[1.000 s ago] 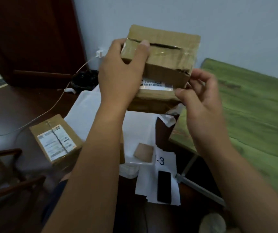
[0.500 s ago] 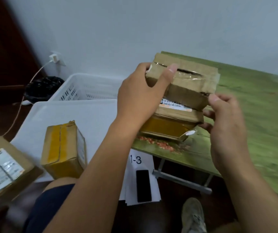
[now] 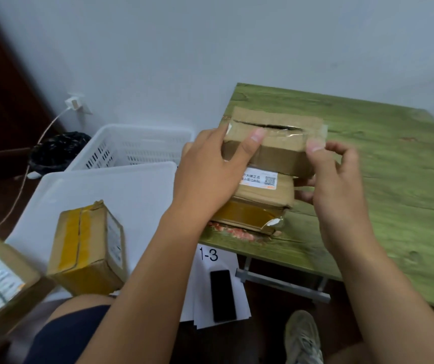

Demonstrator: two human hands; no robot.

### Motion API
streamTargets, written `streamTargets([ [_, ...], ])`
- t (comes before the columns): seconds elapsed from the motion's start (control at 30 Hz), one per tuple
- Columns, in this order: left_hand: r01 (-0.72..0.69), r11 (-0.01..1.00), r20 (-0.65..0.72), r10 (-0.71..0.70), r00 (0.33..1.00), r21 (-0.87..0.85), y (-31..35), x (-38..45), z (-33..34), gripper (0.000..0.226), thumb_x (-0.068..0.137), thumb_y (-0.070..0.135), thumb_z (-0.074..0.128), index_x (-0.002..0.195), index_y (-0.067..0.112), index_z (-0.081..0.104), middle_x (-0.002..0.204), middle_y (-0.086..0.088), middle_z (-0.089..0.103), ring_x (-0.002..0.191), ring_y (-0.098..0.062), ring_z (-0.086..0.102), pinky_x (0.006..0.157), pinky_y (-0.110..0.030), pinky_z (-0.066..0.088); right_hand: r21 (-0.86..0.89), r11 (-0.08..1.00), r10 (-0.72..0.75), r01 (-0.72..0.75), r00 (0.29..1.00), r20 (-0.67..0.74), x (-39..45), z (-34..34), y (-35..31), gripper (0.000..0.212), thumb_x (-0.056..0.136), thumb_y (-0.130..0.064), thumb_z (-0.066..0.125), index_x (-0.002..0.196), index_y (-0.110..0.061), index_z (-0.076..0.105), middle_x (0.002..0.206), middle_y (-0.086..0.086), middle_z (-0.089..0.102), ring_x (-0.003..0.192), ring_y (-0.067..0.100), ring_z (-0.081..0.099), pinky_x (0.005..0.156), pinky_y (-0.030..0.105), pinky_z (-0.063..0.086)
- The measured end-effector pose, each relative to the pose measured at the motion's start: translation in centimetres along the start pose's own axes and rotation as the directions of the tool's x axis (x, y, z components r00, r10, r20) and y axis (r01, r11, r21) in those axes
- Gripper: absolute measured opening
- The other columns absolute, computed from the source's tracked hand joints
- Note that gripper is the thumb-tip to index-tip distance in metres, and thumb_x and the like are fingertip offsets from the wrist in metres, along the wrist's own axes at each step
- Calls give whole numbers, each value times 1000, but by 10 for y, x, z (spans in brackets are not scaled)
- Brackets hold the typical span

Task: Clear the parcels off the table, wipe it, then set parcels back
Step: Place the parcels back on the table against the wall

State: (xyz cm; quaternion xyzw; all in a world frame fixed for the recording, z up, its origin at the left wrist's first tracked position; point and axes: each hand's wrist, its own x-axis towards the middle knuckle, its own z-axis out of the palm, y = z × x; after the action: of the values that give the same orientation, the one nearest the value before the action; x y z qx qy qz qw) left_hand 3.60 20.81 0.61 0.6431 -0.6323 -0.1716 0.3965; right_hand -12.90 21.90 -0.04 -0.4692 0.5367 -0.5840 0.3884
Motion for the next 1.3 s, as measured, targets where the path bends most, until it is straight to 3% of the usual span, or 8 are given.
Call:
streamTargets([
  [0.2,9,998,99,-15,995,67,-4,-5,-3,54,89,67,47,139,48,47,150,14,30,138,-14,25,97,-28,25,136,949,252,-285,944,213,26,-14,-7,75,69,-59,54,138,-31,49,89,2,66,53,15,60,52,27,51],
  [0.3,-25,996,136,14,991,85,-4,-5,-6,48,90,57,54,137,49,47,152,15,28,137,-11,22,97,-25,21,175,923,287,-342,917,279,35,-22,-7,54,87,-51,52,132,-21,53,72,4,62,49,14,57,49,22,49],
  [0.5,-51,997,150,42,988,59,-9,-3,-6,44,91,50,57,134,41,55,149,14,35,138,-12,29,105,-28,24,354,922,178,-160,984,-20,46,-42,-13,29,93,-24,53,121,-22,46,87,-1,64,57,18,63,53,24,51],
  [0.67,-29,997,146,17,989,78,-10,-4,-7,55,90,54,55,142,36,45,149,12,38,134,-9,38,101,-26,31,-229,963,-206,144,938,-277,48,-64,-3,73,83,-21,66,143,-27,25,103,-6,65,76,24,67,75,42,57],
  [0.77,-16,996,158,2,987,88,-8,-4,-7,57,91,55,54,143,35,43,148,12,39,131,-6,39,98,-22,29,-646,732,-355,219,931,-86,47,-71,9,65,84,-11,64,140,-22,33,108,-4,56,82,24,54,71,33,41],
  [0.83,-12,995,167,-4,986,98,-7,-4,-7,58,91,55,53,144,35,42,147,11,41,130,-7,40,96,-23,30,-780,571,-292,256,951,99,45,-73,16,57,85,-6,60,137,-24,42,113,1,56,89,29,54,70,35,39],
  [1.07,6,960,133,-45,990,281,6,-10,-10,57,90,63,44,142,40,45,153,8,34,137,-16,36,103,-36,35,-898,354,81,261,948,308,44,-80,28,65,86,-5,51,146,-24,37,161,-3,23,139,29,36,106,38,36],
  [1.3,-51,862,251,-90,964,504,40,-33,-2,102,65,93,20,152,40,16,163,7,-5,149,-21,1,118,-50,13,-884,442,-212,153,975,63,44,-72,18,51,89,-26,53,138,-11,49,139,14,49,126,35,39,105,44,34],
])
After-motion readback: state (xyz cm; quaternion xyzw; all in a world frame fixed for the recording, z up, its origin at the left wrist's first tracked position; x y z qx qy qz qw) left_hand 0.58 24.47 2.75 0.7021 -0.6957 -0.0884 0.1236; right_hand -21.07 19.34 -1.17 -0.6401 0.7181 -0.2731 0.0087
